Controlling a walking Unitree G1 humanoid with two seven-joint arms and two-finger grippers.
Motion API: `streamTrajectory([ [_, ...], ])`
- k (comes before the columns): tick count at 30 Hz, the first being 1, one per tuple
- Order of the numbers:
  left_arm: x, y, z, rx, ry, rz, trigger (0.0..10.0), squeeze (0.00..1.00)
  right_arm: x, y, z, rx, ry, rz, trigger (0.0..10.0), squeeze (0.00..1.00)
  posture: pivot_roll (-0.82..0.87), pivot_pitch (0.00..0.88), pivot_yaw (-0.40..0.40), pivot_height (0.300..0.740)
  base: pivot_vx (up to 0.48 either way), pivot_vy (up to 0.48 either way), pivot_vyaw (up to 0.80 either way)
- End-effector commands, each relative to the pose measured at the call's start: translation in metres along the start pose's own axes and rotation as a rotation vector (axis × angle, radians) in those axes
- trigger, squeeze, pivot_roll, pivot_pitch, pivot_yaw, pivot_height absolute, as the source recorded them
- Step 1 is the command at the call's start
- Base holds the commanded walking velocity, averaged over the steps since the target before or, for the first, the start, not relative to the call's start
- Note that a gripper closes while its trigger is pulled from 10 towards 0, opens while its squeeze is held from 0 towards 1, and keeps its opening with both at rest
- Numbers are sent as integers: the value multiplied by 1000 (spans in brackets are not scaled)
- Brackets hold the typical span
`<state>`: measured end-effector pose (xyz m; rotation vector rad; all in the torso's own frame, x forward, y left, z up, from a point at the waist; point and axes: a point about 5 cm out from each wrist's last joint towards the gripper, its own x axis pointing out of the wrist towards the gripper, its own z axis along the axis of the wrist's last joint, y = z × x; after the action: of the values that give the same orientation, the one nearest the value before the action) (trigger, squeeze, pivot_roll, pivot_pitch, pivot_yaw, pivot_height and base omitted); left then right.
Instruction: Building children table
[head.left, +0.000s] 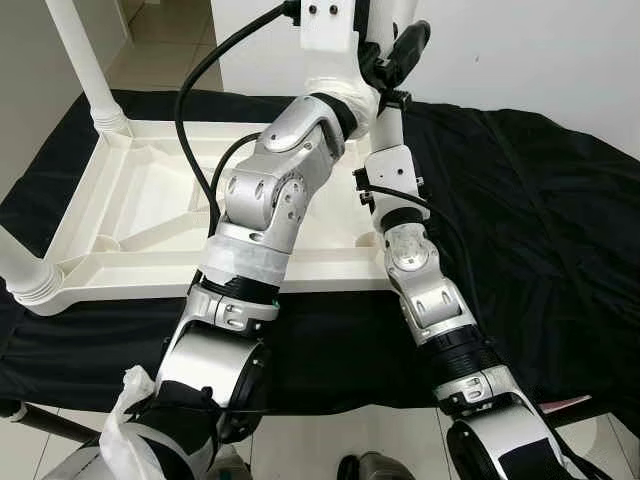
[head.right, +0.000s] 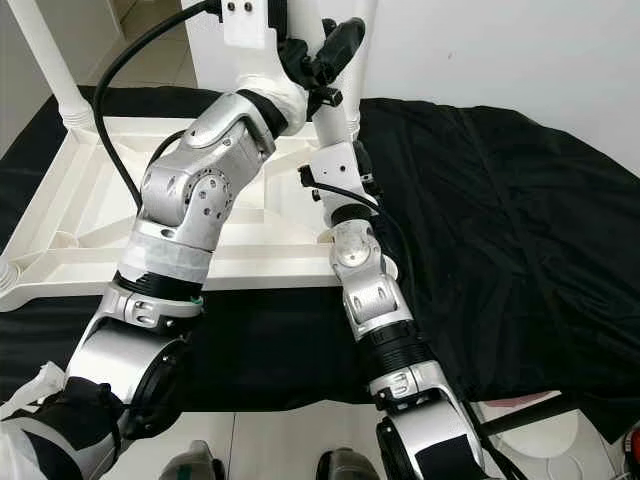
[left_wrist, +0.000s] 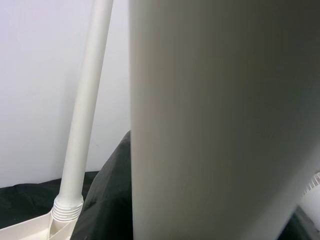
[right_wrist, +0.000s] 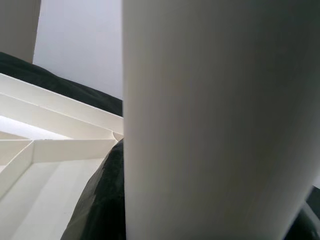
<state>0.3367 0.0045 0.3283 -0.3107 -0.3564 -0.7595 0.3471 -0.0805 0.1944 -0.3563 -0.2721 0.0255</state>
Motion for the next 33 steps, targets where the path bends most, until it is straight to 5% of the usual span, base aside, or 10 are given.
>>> streamTrajectory([
  [1,3,-14,2,-28,-23,-77,10000,0,1,6,-2,3,23,22,10000,0,68,0,-32,740,0,0,0],
  [2,2,-15,3,-54,-34,-89,10000,1000,2,6,-1,8,23,21,10000,0,70,3,-33,740,0,0,0],
  [14,0,-14,6,-58,-50,-96,10000,1000,6,3,-1,53,43,15,10000,0,76,11,-34,740,0,0,0],
  [15,0,-14,6,-51,-48,-93,10000,792,6,3,-1,51,43,20,10000,0,76,11,-34,740,0,0,0],
  [16,0,-14,6,-51,-48,-93,10000,792,6,3,-1,51,43,20,10000,0,76,11,-34,740,0,0,0],
  [17,-1,-13,7,-43,-49,-93,10000,0,7,1,-1,67,51,16,10000,0,76,15,-30,740,0,0,0],
  [33,-14,3,6,22,-62,-60,10000,0,15,-40,-18,263,157,-126,10000,0,77,19,-33,740,0,0,0],
])
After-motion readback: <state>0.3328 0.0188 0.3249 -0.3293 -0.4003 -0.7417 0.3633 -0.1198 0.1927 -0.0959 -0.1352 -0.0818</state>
